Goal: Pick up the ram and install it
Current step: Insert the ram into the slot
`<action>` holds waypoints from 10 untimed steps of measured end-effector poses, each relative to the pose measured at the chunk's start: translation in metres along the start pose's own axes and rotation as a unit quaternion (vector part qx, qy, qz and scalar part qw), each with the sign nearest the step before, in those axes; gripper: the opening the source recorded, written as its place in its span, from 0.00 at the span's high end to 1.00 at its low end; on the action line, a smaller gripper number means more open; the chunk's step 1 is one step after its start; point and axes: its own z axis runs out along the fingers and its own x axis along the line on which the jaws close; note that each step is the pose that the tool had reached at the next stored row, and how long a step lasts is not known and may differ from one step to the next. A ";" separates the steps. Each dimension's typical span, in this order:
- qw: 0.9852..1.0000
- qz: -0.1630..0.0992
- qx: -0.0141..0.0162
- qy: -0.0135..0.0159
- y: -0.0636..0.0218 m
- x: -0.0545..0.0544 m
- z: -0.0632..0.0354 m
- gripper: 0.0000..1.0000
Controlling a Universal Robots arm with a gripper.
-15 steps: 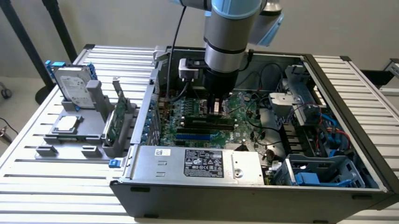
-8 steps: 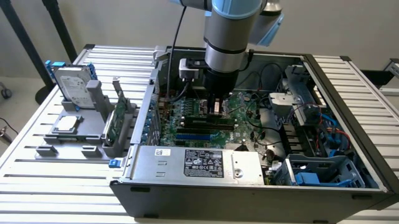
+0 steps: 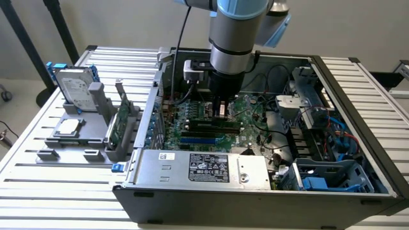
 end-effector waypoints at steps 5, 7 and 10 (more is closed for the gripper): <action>1.000 0.001 0.000 0.001 0.0000 0.000 0.0006 0.87; 1.000 0.001 0.000 0.001 0.0000 -0.001 0.0007 0.87; 1.000 0.001 0.000 0.002 0.0000 -0.002 0.0009 0.87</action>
